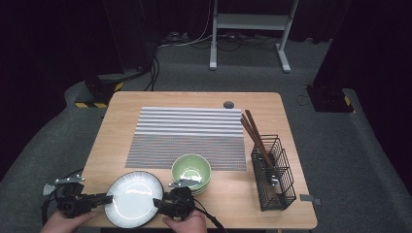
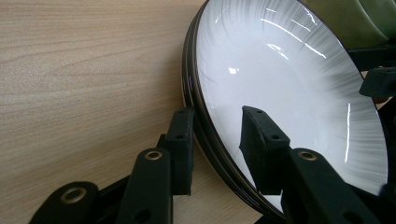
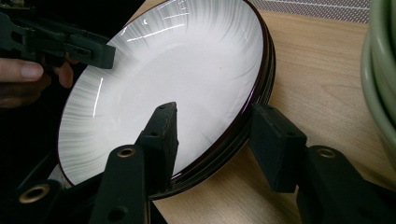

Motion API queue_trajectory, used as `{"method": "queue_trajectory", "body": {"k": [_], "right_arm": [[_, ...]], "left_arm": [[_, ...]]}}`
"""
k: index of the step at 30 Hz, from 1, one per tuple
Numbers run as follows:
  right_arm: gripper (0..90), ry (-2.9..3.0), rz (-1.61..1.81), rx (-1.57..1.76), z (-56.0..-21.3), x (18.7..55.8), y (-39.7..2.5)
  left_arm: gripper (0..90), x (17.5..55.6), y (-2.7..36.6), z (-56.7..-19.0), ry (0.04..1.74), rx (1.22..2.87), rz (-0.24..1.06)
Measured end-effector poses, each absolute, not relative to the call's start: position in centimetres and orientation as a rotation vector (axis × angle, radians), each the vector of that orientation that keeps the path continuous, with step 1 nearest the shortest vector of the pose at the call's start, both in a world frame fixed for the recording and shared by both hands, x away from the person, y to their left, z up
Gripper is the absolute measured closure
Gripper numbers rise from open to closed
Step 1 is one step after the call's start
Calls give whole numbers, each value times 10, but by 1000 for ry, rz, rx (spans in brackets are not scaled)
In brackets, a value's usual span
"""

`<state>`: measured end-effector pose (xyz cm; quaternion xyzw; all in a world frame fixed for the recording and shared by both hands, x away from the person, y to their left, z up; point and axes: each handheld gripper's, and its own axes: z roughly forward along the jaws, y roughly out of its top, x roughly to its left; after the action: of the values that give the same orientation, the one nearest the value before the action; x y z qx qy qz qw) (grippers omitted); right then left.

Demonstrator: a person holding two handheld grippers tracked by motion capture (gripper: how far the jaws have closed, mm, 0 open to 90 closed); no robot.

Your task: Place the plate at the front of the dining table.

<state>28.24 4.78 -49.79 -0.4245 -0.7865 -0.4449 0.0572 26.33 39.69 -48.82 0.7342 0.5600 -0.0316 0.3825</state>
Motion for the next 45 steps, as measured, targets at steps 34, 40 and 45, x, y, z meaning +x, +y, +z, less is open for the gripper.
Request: {"method": "queue_trajectory", "body": {"k": [34, 40, 45], "right_arm": [[679, -2415, -1348, -1383, -495, 281, 50], [682, -2405, -1356, -1387, -496, 281, 50], [683, -2403, -1363, -1387, -495, 280, 49]], "left_arm": [[764, 262, 399, -482, 1442, 1878, -49], [765, 262, 400, -482, 1444, 1875, -54], [767, 262, 400, -482, 1447, 1866, -63]]}}
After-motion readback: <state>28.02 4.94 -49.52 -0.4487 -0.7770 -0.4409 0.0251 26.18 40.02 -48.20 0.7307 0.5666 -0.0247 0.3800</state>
